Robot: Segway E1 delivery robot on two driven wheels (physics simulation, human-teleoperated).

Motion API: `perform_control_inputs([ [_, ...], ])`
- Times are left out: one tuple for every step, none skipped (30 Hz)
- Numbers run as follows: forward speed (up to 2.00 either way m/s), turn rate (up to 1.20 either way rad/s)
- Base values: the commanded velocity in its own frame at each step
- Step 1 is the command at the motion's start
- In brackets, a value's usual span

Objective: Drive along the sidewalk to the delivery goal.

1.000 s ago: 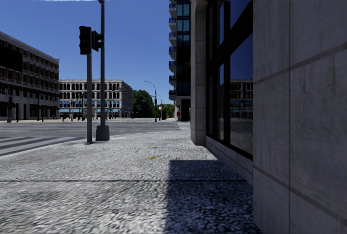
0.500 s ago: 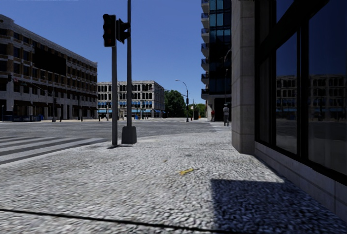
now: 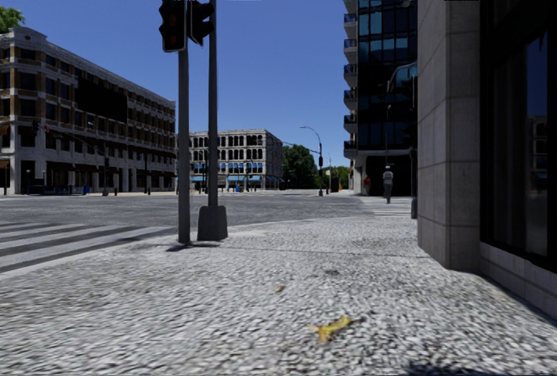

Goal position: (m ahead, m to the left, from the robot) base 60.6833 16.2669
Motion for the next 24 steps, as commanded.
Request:
perform_control_inputs([
  [2.00, 0.72],
  [2.00, 0.72],
  [2.00, 0.72],
  [2.00, 0.72],
  [2.00, 0.72],
  [2.00, 0.72],
  [2.00, 0.72],
  [2.00, 0.72],
  [2.00, 0.72],
  [2.00, 0.72],
  [2.00, 0.72],
  [2.00, 0.72],
  [2.00, 0.72],
  [2.00, 0.72],
  [2.00, 0.72],
  [2.00, 0.72],
  [2.00, 0.72],
  [2.00, 0.72],
  [2.00, 0.72],
  [2.00, 0.72],
  [2.00, 0.72],
  [2.00, 0.72],
  [2.00, 0.72],
  [2.00, 0.71],
])
